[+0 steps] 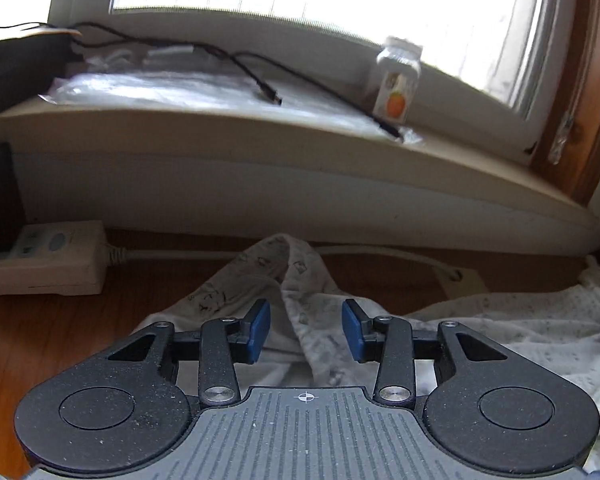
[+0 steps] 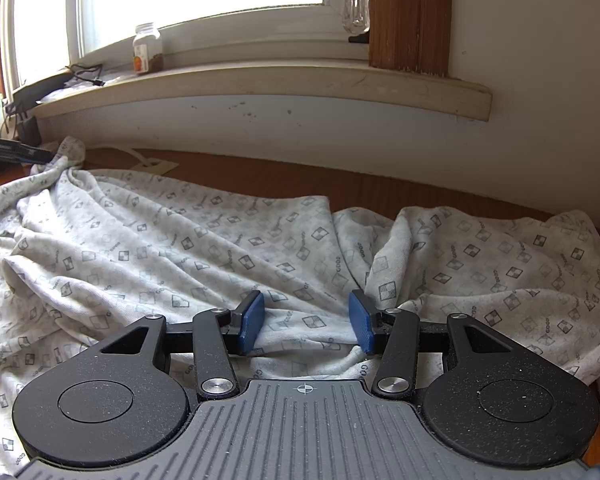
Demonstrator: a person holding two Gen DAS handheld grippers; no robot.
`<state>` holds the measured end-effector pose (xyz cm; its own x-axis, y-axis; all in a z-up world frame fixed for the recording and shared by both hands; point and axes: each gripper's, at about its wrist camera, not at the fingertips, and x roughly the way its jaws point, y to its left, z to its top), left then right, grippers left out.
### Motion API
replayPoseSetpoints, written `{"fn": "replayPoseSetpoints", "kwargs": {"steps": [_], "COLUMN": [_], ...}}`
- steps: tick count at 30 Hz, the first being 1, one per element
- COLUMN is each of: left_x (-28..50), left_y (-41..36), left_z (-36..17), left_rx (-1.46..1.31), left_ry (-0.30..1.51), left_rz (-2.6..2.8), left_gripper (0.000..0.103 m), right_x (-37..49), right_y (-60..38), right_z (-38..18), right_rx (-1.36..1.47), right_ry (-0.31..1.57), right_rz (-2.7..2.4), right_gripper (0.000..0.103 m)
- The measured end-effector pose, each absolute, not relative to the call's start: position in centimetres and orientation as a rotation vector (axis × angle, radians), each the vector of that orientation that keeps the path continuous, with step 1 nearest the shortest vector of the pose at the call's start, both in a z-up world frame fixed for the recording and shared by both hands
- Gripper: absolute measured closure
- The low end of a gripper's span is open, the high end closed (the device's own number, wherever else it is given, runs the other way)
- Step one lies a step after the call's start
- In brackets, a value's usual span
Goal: Fold clothes
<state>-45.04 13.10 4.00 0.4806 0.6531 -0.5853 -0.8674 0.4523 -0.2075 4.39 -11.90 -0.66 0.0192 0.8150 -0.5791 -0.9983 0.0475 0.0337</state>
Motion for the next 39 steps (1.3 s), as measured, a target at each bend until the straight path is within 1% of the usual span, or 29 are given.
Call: {"fn": "replayPoseSetpoints", "kwargs": {"steps": [2, 3, 4, 5, 10, 14, 15, 16, 17, 18, 25, 28, 29, 30, 31, 32, 33, 39], "left_x": [-44.9, -45.1, -45.3, -45.7, -51.3, -55.8, -56.5, -56.6, -56.8, -56.9, -54.2, -54.1, -54.1, -54.0, -53.9, -53.7, -53.5, -51.5], "left_y": [13.8, 13.9, 13.8, 13.6, 11.1, 9.3, 8.9, 8.3, 7.7, 7.1, -0.4, -2.9, -3.4, -3.7, -4.1, -4.3, -4.4, -3.5], "left_z": [3.4, 3.3, 3.3, 3.4, 7.1, 8.6, 8.6, 8.5, 8.4, 8.2, 5.3, 4.4, 4.1, 4.0, 4.0, 4.0, 4.1, 3.4], "left_rx": [-0.534, -0.536, -0.539, -0.544, -0.55, -0.521, -0.523, -0.516, -0.508, -0.501, -0.5, -0.555, -0.577, -0.589, -0.598, -0.598, -0.596, -0.525], "left_ry": [0.47, 0.456, 0.437, 0.426, 0.33, 0.35, 0.353, 0.362, 0.37, 0.379, 0.471, 0.439, 0.425, 0.41, 0.397, 0.391, 0.388, 0.447], "left_rz": [0.989, 0.976, 0.963, 0.953, 1.061, 1.186, 1.196, 1.188, 1.179, 1.169, 1.002, 0.969, 0.96, 0.95, 0.94, 0.933, 0.928, 0.956], "left_gripper": [0.058, 0.064, 0.075, 0.099, 0.1, 0.099, 0.091, 0.086, 0.074, 0.069, 0.068, 0.068, 0.066, 0.06, 0.056, 0.05, 0.048, 0.047], "right_x": [4.4, 4.4, 4.4, 4.4, 4.4, 4.4, 4.4, 4.4, 4.4, 4.4, 4.4, 4.4, 4.4, 4.4, 4.4, 4.4, 4.4, 4.5], "right_y": [-11.9, -11.9, -11.9, -11.9, -12.0, -12.0, -12.0, -12.0, -12.0, -12.0, -12.0, -12.0, -12.0, -12.0, -12.0, -12.0, -12.0, -12.0], "right_z": [-0.7, -0.7, -0.7, -0.7, -0.7, -0.7, -0.7, -0.7, -0.7, -0.7, -0.7, -0.7, -0.7, -0.7, -0.7, -0.7, -0.6, -0.6], "right_rx": [-0.444, -0.444, -0.443, -0.442, -0.441, -0.439, -0.438, -0.437, -0.438, -0.438, -0.44, -0.44, -0.44, -0.439, -0.439, -0.439, -0.439, -0.44], "right_ry": [0.518, 0.518, 0.518, 0.519, 0.52, 0.521, 0.522, 0.523, 0.523, 0.523, 0.52, 0.521, 0.521, 0.521, 0.522, 0.522, 0.522, 0.522], "right_rz": [1.481, 1.481, 1.481, 1.481, 1.482, 1.484, 1.486, 1.487, 1.487, 1.487, 1.484, 1.485, 1.485, 1.484, 1.484, 1.484, 1.484, 1.486], "right_gripper": [0.055, 0.055, 0.055, 0.055, 0.055, 0.055, 0.055, 0.055, 0.055, 0.055, 0.055, 0.055, 0.055, 0.055, 0.055, 0.055, 0.055, 0.055]}}
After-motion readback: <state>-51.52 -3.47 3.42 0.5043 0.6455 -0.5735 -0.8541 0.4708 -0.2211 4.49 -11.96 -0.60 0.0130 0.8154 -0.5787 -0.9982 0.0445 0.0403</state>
